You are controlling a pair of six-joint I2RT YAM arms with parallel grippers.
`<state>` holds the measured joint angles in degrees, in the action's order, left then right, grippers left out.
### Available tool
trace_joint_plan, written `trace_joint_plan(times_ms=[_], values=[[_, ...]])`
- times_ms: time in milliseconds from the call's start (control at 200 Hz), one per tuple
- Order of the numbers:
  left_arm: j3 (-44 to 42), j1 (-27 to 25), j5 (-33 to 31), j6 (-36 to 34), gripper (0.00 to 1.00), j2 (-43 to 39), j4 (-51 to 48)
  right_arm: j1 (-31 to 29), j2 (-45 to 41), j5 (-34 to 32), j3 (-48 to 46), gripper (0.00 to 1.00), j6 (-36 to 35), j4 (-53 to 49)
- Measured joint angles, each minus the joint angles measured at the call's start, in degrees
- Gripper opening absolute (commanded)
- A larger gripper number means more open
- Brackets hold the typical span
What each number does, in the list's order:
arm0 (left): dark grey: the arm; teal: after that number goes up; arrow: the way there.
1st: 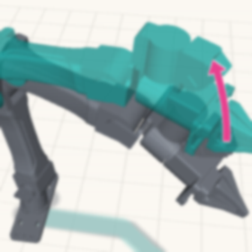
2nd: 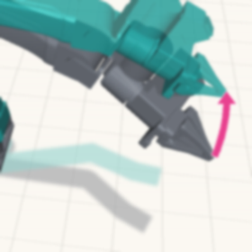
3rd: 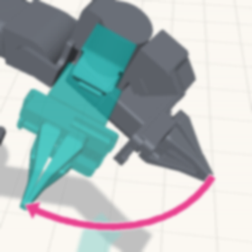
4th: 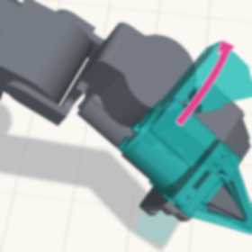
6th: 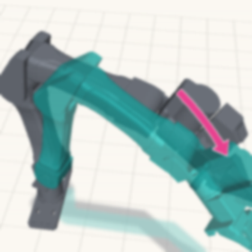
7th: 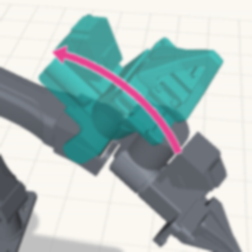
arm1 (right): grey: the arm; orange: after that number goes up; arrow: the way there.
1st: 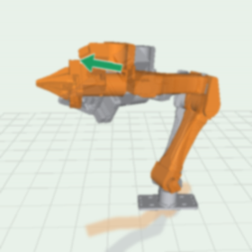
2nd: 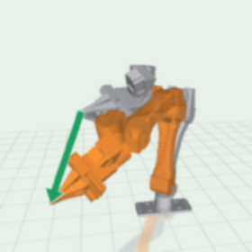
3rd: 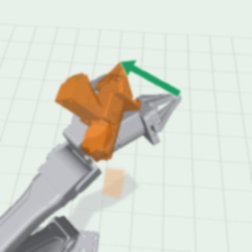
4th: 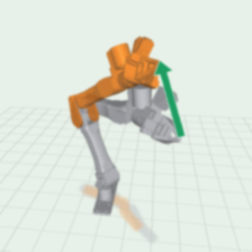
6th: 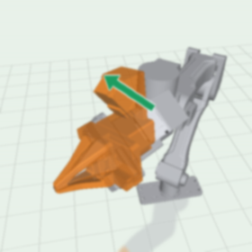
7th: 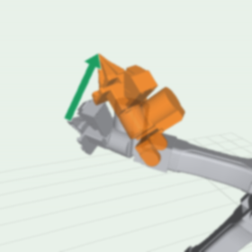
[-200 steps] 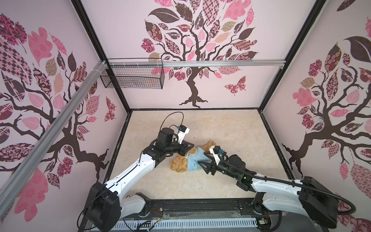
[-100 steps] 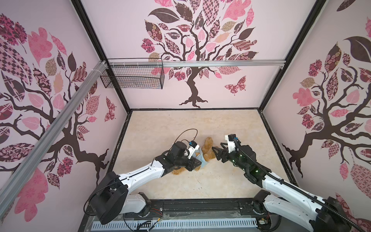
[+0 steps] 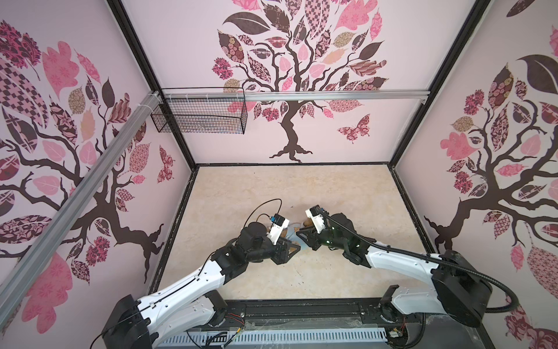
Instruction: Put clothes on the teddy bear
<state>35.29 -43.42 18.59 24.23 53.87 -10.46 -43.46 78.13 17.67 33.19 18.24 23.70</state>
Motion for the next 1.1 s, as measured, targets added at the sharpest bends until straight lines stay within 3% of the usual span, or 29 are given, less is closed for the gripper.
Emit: trace_joint_plan(times_ms=[210,470,840,1095], values=[[8.48,10.56,-2.99,-0.11,0.81,1.60,-8.96,-1.42,3.61,2.67,-5.38,0.17,1.27,1.64],[17.88,12.37,-5.62,-7.98,0.97,16.83,-15.21,-2.56,3.45,3.61,-13.86,0.15,4.37,6.58],[27.56,12.41,5.07,-17.31,0.97,35.76,-17.53,-2.56,3.58,1.66,-17.05,0.12,6.12,13.40],[31.87,12.85,12.41,-18.14,0.84,46.90,-19.74,-2.56,3.61,1.03,-18.16,0.11,6.43,16.33]])
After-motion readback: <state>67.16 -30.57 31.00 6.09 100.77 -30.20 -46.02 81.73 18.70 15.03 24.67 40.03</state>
